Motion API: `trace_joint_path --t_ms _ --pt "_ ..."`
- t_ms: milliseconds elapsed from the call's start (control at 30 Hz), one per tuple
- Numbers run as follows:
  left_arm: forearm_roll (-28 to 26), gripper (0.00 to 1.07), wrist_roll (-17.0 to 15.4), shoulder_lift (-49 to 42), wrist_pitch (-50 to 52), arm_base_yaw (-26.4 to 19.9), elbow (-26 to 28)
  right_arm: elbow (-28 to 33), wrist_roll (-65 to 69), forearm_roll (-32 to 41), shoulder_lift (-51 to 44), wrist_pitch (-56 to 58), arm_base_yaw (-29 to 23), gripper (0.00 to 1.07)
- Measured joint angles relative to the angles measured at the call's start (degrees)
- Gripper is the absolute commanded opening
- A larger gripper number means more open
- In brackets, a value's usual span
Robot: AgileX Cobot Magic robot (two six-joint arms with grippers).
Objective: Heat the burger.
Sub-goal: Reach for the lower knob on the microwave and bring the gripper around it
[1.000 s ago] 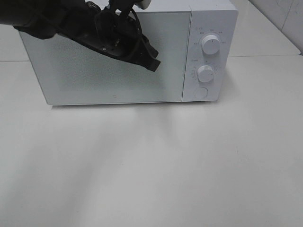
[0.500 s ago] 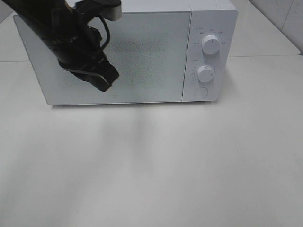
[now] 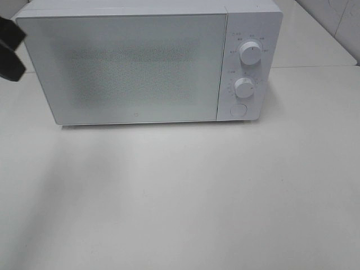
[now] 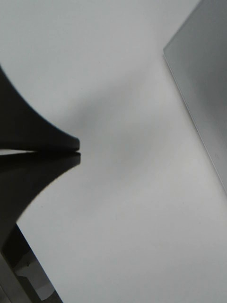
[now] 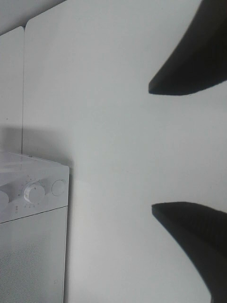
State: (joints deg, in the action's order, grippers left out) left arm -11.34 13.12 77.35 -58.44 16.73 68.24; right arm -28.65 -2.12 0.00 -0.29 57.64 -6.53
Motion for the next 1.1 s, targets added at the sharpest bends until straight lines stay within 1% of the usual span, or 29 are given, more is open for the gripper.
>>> trace_joint_path --t_ms 33,67,100,133,167,200,233,267,300,333,367,400,467,500,533,567,600,633,667,700,733,800,833,900,933,967,1033,1067,1100 --pt "0.3 0.0 0.0 -4.2 -0.3 -1.8 -2.6 0.0 0.0 0.0 0.0 0.0 0.0 0.62" --pt "0.5 0.0 -0.1 -6.6 -0.3 -2.6 -4.1 0.0 0.0 0.0 0.0 0.0 0.0 0.62" --pt "0.5 0.0 -0.1 -6.6 -0.3 -2.6 -4.1 0.0 0.0 0.0 0.0 0.0 0.0 0.62" --pt "1.5 0.0 -0.1 -10.8 -0.5 -3.7 -6.9 0.0 0.0 0.0 0.0 0.0 0.0 0.62" --pt "2.1 0.0 -0.1 -13.1 -0.6 -4.0 -8.1 0.0 0.0 0.0 0.0 0.0 0.0 0.62" --pt "2.1 0.0 -0.1 -13.1 -0.6 -4.0 -8.1 0.0 0.0 0.0 0.0 0.0 0.0 0.62" --pt "3.3 0.0 -0.1 -17.5 -0.6 -4.3 -10.8 0.0 0.0 0.0 0.0 0.0 0.0 0.62" --pt "3.7 0.0 -0.1 -19.3 -0.6 -4.3 -12.4 0.0 0.0 0.0 0.0 0.0 0.0 0.62" --pt "3.7 0.0 -0.1 -19.3 -0.6 -4.3 -12.4 0.0 0.0 0.0 0.0 0.0 0.0 0.62" --pt "4.3 0.0 -0.1 -23.3 -0.6 -4.3 -15.5 0.0 0.0 0.0 0.0 0.0 0.0 0.62" --pt "4.3 0.0 -0.1 -23.3 -0.6 -4.3 -15.5 0.0 0.0 0.0 0.0 0.0 0.0 0.62" --pt "4.5 0.0 -0.1 -27.6 -0.7 -4.3 -18.6 0.0 0.0 0.0 0.0 0.0 0.0 0.62" --pt "4.5 0.0 -0.1 -31.3 -0.9 -4.3 -21.3 0.0 0.0 0.0 0.0 0.0 0.0 0.62" --pt "4.5 0.0 -0.1 -31.3 -0.9 -4.3 -21.3 0.0 0.0 0.0 0.0 0.0 0.0 0.62" --pt "4.5 0.0 -0.1 -35.4 -1.4 -4.3 -23.8 0.0 0.0 0.0 0.0 0.0 0.0 0.62" --pt "4.5 0.0 -0.1 -35.4 -1.4 -4.3 -23.8 0.0 0.0 0.0 0.0 0.0 0.0 0.62" --pt "4.6 0.0 -0.1 -38.8 -1.9 -4.3 -25.9 0.0 0.0 0.0 0.0 0.0 0.0 0.62" --pt "4.6 0.0 -0.1 -40.7 -2.2 -4.3 -27.0 0.0 0.0 0.0 0.0 0.0 0.0 0.62" --pt "4.6 0.0 -0.1 -40.7 -2.2 -4.3 -27.0 0.0 0.0 0.0 0.0 0.0 0.0 0.62" --pt "4.6 0.0 -0.1 -43.9 -2.3 -4.3 -28.8 0.0 0.0 0.0 0.0 0.0 0.0 0.62" --pt "4.6 0.0 -0.1 -43.9 -2.3 -4.3 -28.8 0.0 0.0 0.0 0.0 0.0 0.0 0.62" --pt "4.6 0.0 -0.1 -49.1 -2.3 -4.3 -31.2 0.0 0.0 0.0 0.0 0.0 0.0 0.62" --pt "4.6 0.0 -0.1 -49.1 -2.3 -4.3 -31.2 0.0 0.0 0.0 0.0 0.0 0.0 0.62" --pt "4.6 0.0 -0.1 -54.1 -2.3 -4.3 -33.3 0.0 0.0 0.0 0.0 0.0 0.0 0.62" --pt "4.6 0.0 -0.1 -54.1 -2.3 -4.3 -33.3 0.0 0.0 0.0 0.0 0.0 0.0 0.62" --pt "4.6 0.0 -0.1 -57.4 -2.4 -4.3 -34.7 0.0 0.0 0.0 0.0 0.0 0.0 0.62" --pt "4.6 0.0 -0.1 -58.8 -2.5 -4.3 -35.1 0.0 0.0 0.0 0.0 0.0 0.0 0.62" --pt "4.6 0.0 -0.1 -62.6 -2.5 -4.3 -36.1 0.0 0.0 0.0 0.0 0.0 0.0 0.62" --pt "4.6 0.0 -0.1 -64.5 -2.5 -4.3 -36.4 0.0 0.0 0.0 0.0 0.0 0.0 0.62"
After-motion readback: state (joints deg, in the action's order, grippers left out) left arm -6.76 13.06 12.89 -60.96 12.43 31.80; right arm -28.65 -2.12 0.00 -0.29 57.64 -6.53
